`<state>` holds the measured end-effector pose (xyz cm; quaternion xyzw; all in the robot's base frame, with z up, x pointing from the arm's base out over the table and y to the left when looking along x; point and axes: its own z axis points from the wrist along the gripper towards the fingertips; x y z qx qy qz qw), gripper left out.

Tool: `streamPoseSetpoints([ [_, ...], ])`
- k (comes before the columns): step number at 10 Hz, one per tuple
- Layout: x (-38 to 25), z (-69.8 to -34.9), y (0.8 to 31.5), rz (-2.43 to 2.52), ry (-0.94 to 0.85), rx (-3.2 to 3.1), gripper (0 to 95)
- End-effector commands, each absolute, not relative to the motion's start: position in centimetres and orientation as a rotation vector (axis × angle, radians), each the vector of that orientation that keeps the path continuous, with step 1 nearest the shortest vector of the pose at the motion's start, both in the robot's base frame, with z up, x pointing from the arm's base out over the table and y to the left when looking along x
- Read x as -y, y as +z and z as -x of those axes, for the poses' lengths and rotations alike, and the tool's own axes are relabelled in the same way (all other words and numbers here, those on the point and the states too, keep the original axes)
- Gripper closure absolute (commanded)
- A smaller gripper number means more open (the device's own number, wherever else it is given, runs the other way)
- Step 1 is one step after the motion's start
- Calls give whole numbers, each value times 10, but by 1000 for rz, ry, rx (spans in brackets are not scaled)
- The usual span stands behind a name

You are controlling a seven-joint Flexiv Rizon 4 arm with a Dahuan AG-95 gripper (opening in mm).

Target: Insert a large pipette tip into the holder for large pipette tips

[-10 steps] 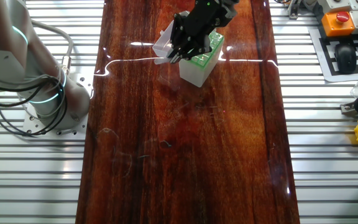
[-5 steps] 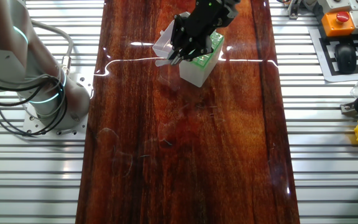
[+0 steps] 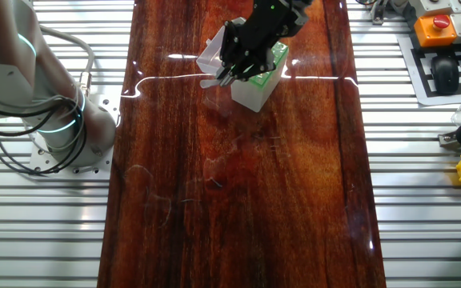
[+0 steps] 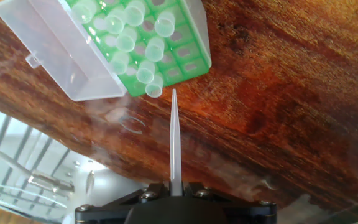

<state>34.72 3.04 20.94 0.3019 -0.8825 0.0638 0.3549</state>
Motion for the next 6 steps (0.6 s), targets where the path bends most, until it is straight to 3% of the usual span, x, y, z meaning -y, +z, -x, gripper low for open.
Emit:
streamPoseSetpoints([
  [1,-31,-349,211,-795,192,2219,950],
  [6,-21,-349,215,-830,175,2193,950],
])
